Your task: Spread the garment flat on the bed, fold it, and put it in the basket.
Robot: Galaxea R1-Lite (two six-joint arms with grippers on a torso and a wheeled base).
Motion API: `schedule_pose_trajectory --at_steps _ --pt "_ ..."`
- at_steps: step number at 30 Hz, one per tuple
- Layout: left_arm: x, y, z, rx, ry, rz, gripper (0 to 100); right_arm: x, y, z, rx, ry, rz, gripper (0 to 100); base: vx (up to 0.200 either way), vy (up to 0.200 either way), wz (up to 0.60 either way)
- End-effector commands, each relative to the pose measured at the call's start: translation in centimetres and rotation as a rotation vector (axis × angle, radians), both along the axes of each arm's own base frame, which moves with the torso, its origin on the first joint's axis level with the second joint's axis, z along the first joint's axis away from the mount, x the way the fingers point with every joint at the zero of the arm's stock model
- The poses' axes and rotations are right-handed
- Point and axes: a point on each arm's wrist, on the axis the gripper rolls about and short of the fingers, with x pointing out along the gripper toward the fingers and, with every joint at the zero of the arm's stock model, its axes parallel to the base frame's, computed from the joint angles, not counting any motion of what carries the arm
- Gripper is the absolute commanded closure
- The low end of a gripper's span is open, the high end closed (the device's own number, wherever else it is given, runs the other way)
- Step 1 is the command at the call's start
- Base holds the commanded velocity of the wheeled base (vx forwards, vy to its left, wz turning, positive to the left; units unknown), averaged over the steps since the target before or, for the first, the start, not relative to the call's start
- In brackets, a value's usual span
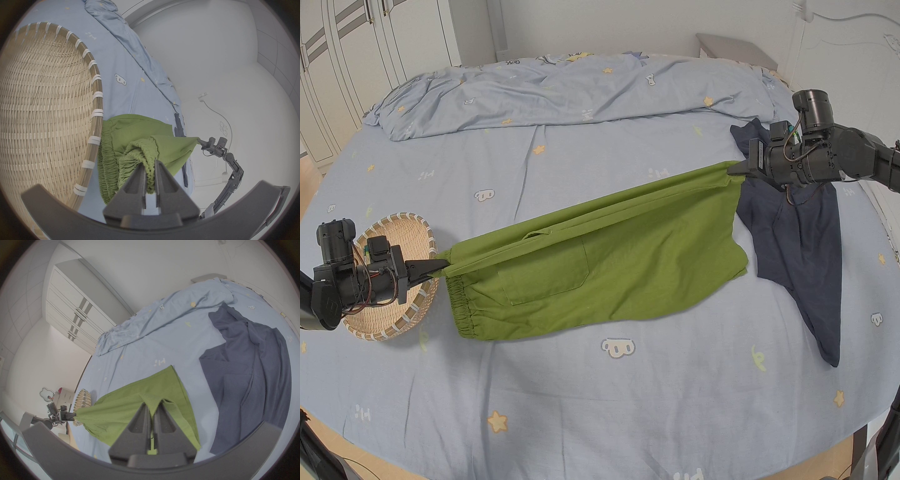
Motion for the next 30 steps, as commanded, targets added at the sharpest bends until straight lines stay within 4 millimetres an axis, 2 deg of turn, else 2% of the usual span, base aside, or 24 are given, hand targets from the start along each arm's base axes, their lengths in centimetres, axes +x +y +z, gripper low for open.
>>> schedule_pose_trajectory --at_steps 1,10,15,30 --pt "0.3 0.0 -0.4 -0.002 0.011 -0.001 100 0.9 0.2 -1.2 -0.023 0.026 -0.026 100 0.0 0.0 0.0" --pt "0.6 0.1 -0.8 -0.001 0.012 0.001 100 1.0 0.3 -1.2 -0.027 0.014 -0.025 100 0.0 0.0 0.0" --pt "1.0 0.3 -0.9 0.001 -0.002 0.005 100 1.5 0.9 -2.1 -0.03 0.028 -0.015 100 0.0 0.0 0.0" --pt "1.7 0.2 -1.6 0.004 -0.019 -0.002 100 2.3 0.7 -2.9 -0.031 0.028 -0.028 100 0.0 0.0 0.0"
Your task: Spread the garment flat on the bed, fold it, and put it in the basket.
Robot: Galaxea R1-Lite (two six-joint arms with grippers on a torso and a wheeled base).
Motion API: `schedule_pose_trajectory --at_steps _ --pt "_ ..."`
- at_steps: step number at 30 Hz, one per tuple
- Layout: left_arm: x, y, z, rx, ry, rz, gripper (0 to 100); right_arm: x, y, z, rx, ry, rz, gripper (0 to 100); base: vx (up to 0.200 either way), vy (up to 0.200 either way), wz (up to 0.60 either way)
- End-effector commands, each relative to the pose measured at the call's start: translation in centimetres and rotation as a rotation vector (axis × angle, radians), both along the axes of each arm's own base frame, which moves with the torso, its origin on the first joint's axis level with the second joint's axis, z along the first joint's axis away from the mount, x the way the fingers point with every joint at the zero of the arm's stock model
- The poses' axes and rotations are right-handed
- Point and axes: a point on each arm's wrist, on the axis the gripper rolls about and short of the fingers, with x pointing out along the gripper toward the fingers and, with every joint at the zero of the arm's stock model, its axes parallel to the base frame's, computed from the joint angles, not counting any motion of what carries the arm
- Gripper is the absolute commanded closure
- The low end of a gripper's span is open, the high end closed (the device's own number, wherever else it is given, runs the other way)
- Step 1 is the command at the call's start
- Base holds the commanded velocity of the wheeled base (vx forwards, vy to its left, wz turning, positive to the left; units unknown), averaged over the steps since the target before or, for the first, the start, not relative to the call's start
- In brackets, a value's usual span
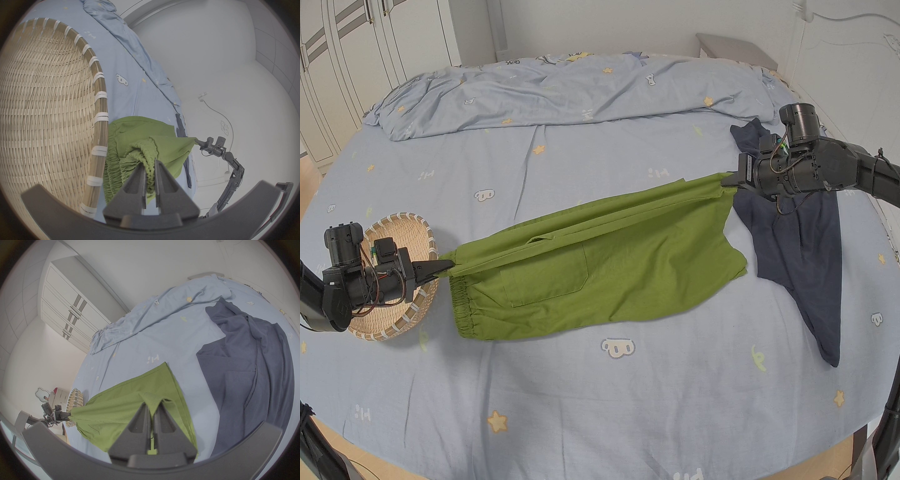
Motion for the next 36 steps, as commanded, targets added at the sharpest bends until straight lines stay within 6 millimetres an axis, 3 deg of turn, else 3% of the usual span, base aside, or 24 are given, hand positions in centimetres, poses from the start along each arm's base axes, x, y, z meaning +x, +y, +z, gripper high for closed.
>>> schedule_pose_trajectory --at_steps 1,2,3,4,9,14,22,28,30,31,33,36 --pt "0.2 0.2 -0.3 -0.003 0.009 0.004 100 0.3 0.1 -0.5 -0.001 0.013 0.003 100 0.0 0.0 0.0" --pt "0.2 0.2 -0.3 -0.003 0.009 0.004 100 0.4 0.2 -0.7 -0.003 0.017 0.005 0 0.0 0.0 0.0" --pt "0.2 0.2 -0.3 -0.003 0.009 0.004 100 0.4 0.2 -0.7 -0.003 0.017 0.005 0 0.0 0.0 0.0" --pt "0.1 0.2 -0.3 -0.003 0.008 0.005 0 0.5 0.3 -1.1 -0.004 0.024 0.009 0 0.0 0.0 0.0" --pt "0.0 0.1 0.1 -0.005 0.002 0.002 0 1.2 1.1 -2.5 -0.008 0.055 0.022 0 0.0 0.0 0.0" --pt "0.2 -0.4 0.3 -0.003 -0.009 -0.015 0 1.0 1.5 -2.5 -0.009 0.055 0.034 0 0.0 0.0 0.0" --pt "1.6 -3.5 1.3 0.019 -0.047 -0.054 0 0.4 1.6 -1.3 -0.004 0.032 0.038 0 0.0 0.0 0.0" --pt "4.7 -5.3 0.8 0.017 -0.037 -0.005 0 -0.4 1.3 0.2 0.003 0.0 0.036 0 0.0 0.0 0.0" --pt "4.7 -5.3 0.8 0.017 -0.037 -0.005 0 -0.4 1.3 0.2 0.003 0.0 0.036 0 0.0 0.0 0.0" --pt "6.7 -5.1 0.5 0.0 -0.048 0.014 0 -0.9 1.2 1.0 0.005 -0.022 0.035 0 0.0 0.0 0.0" --pt "8.8 -4.8 0.5 -0.019 -0.067 0.044 0 -1.6 1.1 1.5 0.004 -0.023 0.035 0 0.0 0.0 0.0" --pt "10.2 -4.4 0.4 -0.04 -0.069 0.077 0 -2.6 0.8 2.4 0.005 -0.036 0.033 0 0.0 0.0 0.0"
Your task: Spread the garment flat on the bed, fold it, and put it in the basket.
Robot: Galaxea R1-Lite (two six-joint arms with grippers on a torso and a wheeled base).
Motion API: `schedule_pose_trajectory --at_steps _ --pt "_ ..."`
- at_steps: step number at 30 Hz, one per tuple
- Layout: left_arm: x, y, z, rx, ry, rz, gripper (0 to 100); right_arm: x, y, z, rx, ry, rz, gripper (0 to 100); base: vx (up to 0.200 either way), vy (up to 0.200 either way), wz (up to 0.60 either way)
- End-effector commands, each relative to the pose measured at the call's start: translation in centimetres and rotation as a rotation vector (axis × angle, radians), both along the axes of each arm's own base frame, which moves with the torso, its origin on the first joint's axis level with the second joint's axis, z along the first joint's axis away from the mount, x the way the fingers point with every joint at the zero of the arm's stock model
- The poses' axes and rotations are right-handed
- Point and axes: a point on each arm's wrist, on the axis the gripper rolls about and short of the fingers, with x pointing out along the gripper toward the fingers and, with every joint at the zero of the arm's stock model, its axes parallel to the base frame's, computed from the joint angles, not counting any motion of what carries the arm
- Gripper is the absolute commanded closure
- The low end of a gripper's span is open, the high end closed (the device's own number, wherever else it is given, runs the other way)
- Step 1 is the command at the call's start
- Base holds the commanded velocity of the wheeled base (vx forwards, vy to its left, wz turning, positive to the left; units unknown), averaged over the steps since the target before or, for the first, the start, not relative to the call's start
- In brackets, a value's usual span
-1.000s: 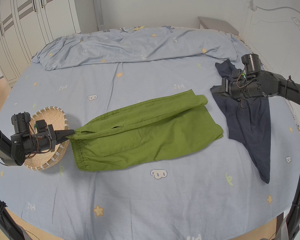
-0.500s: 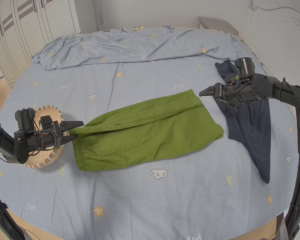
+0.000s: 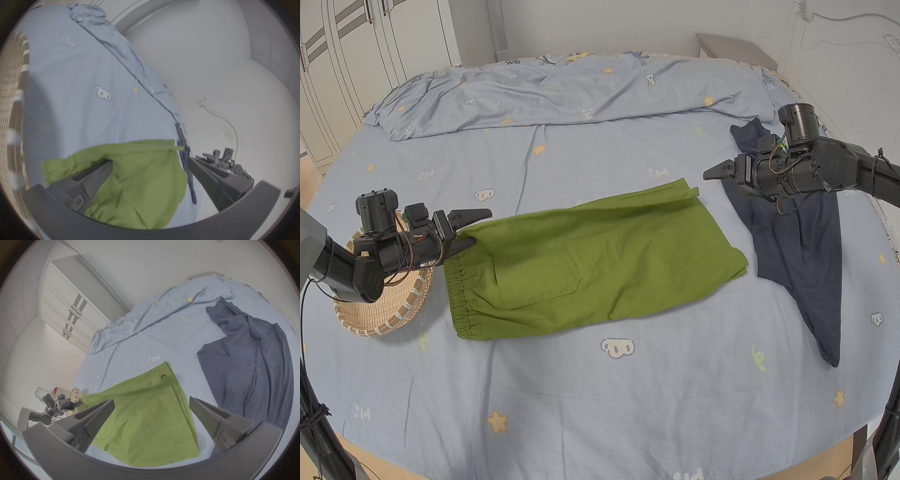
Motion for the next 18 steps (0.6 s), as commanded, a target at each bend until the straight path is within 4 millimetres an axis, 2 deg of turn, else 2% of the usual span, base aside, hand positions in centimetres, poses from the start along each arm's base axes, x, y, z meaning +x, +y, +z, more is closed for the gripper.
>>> schedule_pose_trajectory --at_steps 1,6,10,12,15,18 --pt "4.1 0.4 -1.9 -0.04 0.02 0.046 0 -2.2 -0.5 2.5 0.007 -0.042 -0.002 0 0.0 0.0 0.0" --pt "4.3 -0.1 -0.5 -0.043 -0.033 0.04 0 -4.0 -0.7 3.2 0.006 -0.039 0.004 0 0.0 0.0 0.0" --pt "3.6 -1.3 0.6 -0.046 -0.053 0.014 0 -4.8 -0.8 2.6 0.006 -0.039 0.006 0 0.0 0.0 0.0" --pt "2.5 -1.4 1.8 -0.054 -0.071 0.009 0 -5.3 -0.9 2.3 0.007 -0.04 0.004 0 0.0 0.0 0.0" --pt "-0.2 -1.6 3.8 -0.074 -0.095 -0.007 0 -6.2 -1.3 1.7 0.013 -0.052 -0.001 0 0.0 0.0 0.0" --pt "-3.5 -2.3 4.2 -0.076 -0.087 -0.025 0 -7.2 -1.6 1.0 0.021 -0.049 -0.008 0 0.0 0.0 0.0"
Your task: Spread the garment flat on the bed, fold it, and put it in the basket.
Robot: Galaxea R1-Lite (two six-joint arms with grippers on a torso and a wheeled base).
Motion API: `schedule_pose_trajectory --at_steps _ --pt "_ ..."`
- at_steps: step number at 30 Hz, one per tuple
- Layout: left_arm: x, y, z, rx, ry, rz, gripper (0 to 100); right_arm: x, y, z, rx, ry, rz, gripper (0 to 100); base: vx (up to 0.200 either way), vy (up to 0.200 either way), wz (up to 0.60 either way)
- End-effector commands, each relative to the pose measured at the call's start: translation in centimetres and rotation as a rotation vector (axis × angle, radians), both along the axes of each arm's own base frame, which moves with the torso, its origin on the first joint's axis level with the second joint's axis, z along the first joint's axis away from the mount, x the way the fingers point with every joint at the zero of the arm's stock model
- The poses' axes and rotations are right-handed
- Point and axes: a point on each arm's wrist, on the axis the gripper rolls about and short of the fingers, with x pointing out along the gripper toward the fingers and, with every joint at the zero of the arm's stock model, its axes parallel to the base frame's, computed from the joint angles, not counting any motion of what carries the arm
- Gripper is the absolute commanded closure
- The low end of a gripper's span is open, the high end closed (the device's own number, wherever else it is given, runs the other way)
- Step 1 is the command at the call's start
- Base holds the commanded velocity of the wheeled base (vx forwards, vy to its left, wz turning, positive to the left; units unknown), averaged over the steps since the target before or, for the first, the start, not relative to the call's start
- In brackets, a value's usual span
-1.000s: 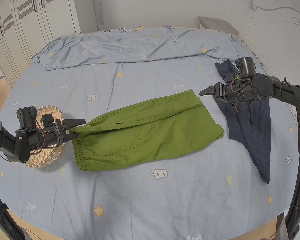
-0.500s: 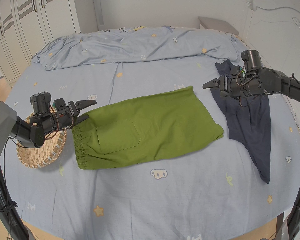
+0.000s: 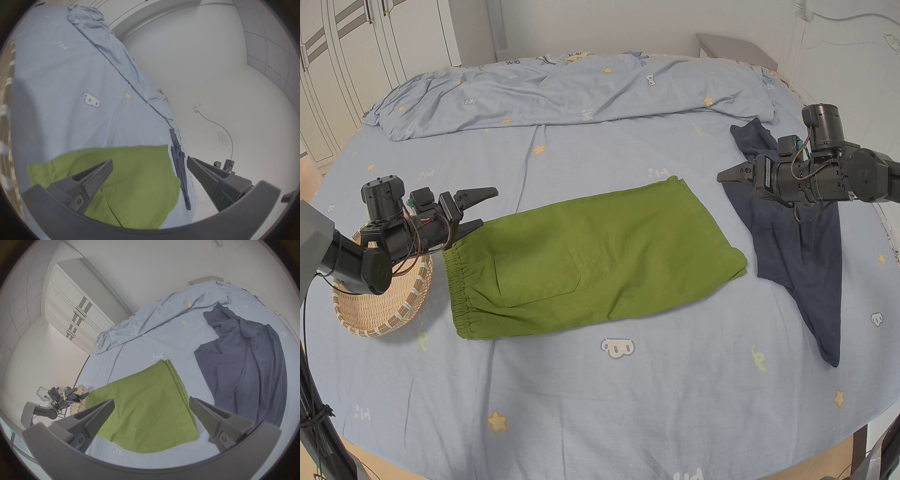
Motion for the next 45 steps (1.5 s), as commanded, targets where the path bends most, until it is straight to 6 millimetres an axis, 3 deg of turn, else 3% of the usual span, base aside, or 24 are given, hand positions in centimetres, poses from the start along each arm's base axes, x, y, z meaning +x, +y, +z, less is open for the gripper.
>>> schedule_pose_trajectory --at_steps 1,2,6,7,9,16,30,45 --pt "-6.3 -1.0 2.4 -0.009 -0.028 -0.033 0 -2.9 -0.8 -0.2 0.011 -0.02 -0.011 0 0.0 0.0 0.0" --pt "-6.6 -1.0 2.3 -0.008 -0.028 -0.033 0 -3.0 -0.8 -0.3 0.011 -0.02 -0.011 0 0.0 0.0 0.0" --pt "-11.0 -0.7 0.2 -0.006 0.008 -0.016 0 -4.7 -0.8 -1.7 0.008 -0.005 -0.004 0 0.0 0.0 0.0" --pt "-11.1 -0.7 0.1 -0.006 0.013 -0.016 0 -4.8 -0.8 -1.8 0.008 -0.005 -0.004 0 0.0 0.0 0.0" --pt "-13.2 -0.7 -2.1 0.007 0.059 -0.012 0 -5.7 -0.9 -2.5 0.007 0.002 -0.001 0 0.0 0.0 0.0" --pt "-15.5 0.4 -4.9 0.095 0.053 0.018 0 -7.4 -1.0 -2.6 0.009 -0.007 0.007 0 0.0 0.0 0.0" --pt "-12.4 1.0 -10.0 0.26 0.085 0.098 0 -7.6 -0.5 -3.2 0.006 0.01 0.023 0 0.0 0.0 0.0" --pt "-10.5 1.8 -11.0 0.253 0.078 0.124 0 -7.5 -0.2 -3.6 0.003 0.024 0.029 0 0.0 0.0 0.0"
